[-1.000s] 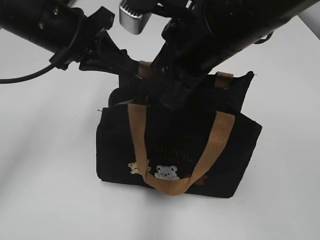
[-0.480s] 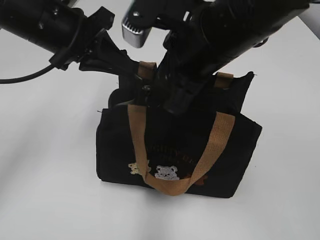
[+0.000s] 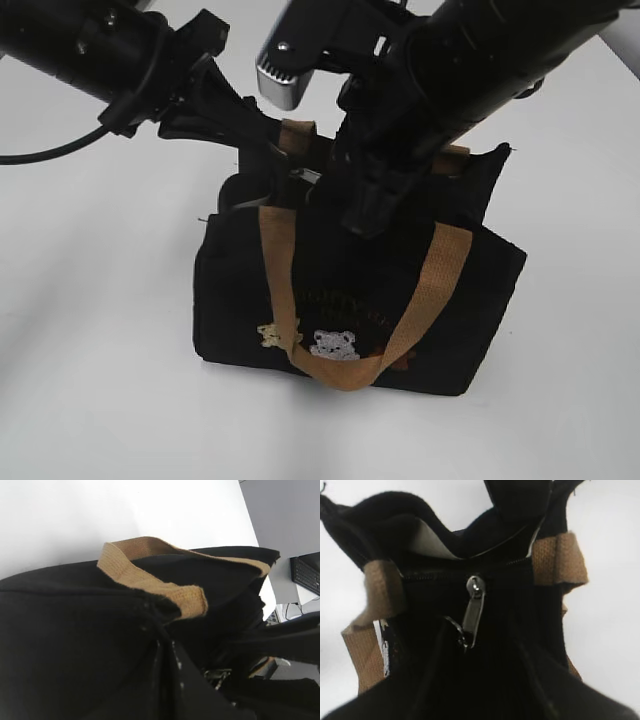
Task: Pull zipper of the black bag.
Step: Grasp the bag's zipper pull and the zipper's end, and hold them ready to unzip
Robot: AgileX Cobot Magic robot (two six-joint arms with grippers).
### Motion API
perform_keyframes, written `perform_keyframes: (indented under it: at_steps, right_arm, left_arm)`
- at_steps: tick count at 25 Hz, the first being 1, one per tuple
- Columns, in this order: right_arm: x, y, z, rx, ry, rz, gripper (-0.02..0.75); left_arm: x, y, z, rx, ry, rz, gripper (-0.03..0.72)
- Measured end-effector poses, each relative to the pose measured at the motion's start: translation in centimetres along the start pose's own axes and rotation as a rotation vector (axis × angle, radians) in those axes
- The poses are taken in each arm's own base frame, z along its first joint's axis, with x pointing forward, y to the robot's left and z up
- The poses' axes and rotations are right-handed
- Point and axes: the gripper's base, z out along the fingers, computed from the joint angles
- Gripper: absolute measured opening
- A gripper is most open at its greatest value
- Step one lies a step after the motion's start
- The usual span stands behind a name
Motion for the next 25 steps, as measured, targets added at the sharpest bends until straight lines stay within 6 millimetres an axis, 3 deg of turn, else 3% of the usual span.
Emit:
perform_keyframes:
  at_steps: [4, 6, 8, 12, 18, 25]
  right_arm:
    - [0.1, -0.1, 0.3, 0.003, 0.013, -0.011, 0.151]
    - [0.2, -0.1, 0.3, 0.005, 0.016, -0.016, 0.048]
    - [0.2, -0.1, 0.3, 0.004, 0.019, -0.018, 0.007]
    - [0.3, 0.0, 0.1, -0.007, 0.033, -0.019, -0.001]
    - [0.4, 0.1, -1.9, 0.024, 0.047, 0.004, -0.001]
    - [1.9, -0.2, -3.1, 0.072, 0.209, 0.059, -0.001]
  left_arm:
    - [0.0, 0.0, 0.0, -0.001, 0.001, 0.001, -0.010]
    - [0.0, 0.0, 0.0, -0.001, 0.002, 0.001, -0.010]
    - [0.0, 0.0, 0.0, -0.001, 0.002, 0.001, -0.010]
    - [0.0, 0.0, 0.0, -0.001, 0.004, 0.003, -0.010]
    - [0.1, 0.0, 0.0, -0.005, 0.009, 0.007, -0.010]
    - [0.1, -0.1, 0.0, 0.003, 0.010, 0.004, -0.010]
